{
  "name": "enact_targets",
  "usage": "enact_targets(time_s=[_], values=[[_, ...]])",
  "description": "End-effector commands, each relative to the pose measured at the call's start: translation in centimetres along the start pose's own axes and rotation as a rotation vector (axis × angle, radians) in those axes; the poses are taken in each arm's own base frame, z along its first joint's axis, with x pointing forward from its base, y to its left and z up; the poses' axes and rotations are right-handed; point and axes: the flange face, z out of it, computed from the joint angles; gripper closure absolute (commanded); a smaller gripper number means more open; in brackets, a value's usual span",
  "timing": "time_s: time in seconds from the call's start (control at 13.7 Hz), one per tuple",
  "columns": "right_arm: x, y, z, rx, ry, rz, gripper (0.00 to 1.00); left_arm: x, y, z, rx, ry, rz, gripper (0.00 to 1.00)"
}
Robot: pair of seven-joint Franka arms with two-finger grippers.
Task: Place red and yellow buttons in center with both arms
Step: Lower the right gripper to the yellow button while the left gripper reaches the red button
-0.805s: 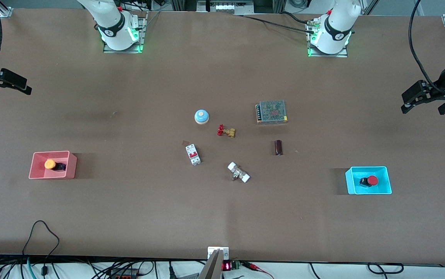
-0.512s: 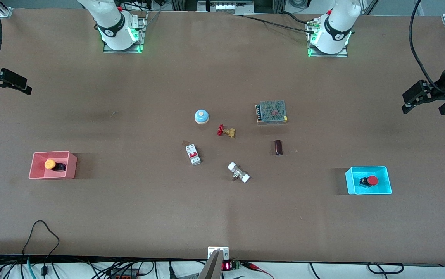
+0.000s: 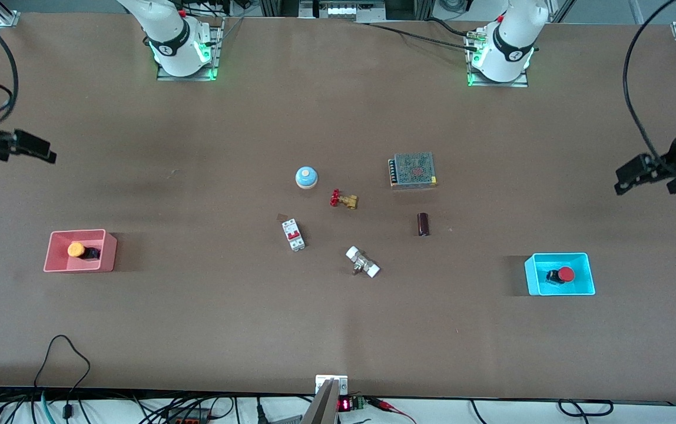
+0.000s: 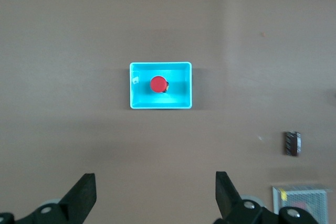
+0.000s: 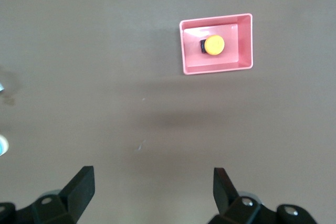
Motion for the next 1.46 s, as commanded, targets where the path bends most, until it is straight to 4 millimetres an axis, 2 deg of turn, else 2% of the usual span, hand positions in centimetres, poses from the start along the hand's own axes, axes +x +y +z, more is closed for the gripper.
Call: enact_targets(time_s=[0.0,0.22,0.29,0.59,0.66,0.73,0.88,1.1,1.24,1.39], values=[[3.8,2.3,4.9,-0.025,0.0,-0.028,0.0,2.3,0.1,5.5,0.0,-0.026,0.016,0.0],[6.9,3.4,11.0,-0.093,0.001,-0.053,0.0,4.1,0.5,12.9,0.005,-0.067,0.022,0.0],[7.9,3.6,12.4,-0.098,0.028,-0.067,0.0,4.7,0.6,15.3,0.008,-0.061,0.026,0.0],[10.8,7.3,19.7,-0.111,0.101,-0.141,0.0,5.9,-0.1,21.7,0.009,-0.041,0.011,0.0],[10.9,8.6,20.7,-0.109,0.112,-0.16,0.0,6.3,-0.2,23.1,0.014,-0.029,0.014,0.0],[11.0,8.8,21.6,-0.103,0.108,-0.17,0.0,6.3,-0.2,24.7,0.014,-0.031,0.016,0.0],[11.0,8.8,22.6,-0.1,0.093,-0.174,0.0,6.3,-0.2,26.7,0.017,-0.029,0.016,0.0],[11.1,8.8,25.4,-0.09,0.059,-0.173,0.0,6.3,-0.8,29.7,0.019,-0.023,0.01,0.0],[11.4,8.7,26.0,-0.095,0.081,-0.176,0.0,6.3,-1.3,31.1,0.021,-0.013,0.004,0.0],[11.5,8.7,26.2,-0.095,0.08,-0.176,0.0,6.2,-1.6,31.3,0.023,-0.016,0.001,0.06]])
